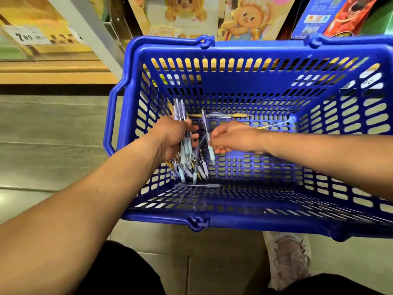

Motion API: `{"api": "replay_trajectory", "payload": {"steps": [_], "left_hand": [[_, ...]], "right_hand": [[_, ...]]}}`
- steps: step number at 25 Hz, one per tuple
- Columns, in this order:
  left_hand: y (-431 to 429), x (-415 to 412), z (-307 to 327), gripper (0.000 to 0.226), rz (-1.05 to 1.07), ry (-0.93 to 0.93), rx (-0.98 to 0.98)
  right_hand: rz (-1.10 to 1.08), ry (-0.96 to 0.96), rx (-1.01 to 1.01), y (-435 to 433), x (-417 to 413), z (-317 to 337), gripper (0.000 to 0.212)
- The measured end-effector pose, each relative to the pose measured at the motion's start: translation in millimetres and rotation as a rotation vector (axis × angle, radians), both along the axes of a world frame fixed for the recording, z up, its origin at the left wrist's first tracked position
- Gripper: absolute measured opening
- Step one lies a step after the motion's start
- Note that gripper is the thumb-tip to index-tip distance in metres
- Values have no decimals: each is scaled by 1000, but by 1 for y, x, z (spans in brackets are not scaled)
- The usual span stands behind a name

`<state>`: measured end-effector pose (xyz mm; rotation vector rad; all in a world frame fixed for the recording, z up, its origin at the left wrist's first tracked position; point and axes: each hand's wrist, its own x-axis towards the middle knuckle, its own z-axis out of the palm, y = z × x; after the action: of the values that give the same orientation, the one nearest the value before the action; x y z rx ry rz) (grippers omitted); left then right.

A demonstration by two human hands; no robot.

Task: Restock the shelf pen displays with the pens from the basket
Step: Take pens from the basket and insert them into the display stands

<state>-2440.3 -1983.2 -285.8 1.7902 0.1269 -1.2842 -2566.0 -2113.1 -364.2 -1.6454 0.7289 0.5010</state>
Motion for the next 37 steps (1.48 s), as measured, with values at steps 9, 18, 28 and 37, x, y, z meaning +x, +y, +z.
{"api": "replay_trajectory", "payload": {"steps": [9,18,28,37], "left_hand": [[-1,-4,-5,48,-91,-40,10],[6,-1,3,23,-34,-48,-5],[15,11,17,29,42,81,-52],[16,19,16,23,38,49,-85]], "right_hand": [[-161,-218,82,18,14,24,8],[-254,-136,147,-3,4,11,23],[-338,207,-39,14,38,-40,33],[-358,239,1,24,48,-51,23]]}}
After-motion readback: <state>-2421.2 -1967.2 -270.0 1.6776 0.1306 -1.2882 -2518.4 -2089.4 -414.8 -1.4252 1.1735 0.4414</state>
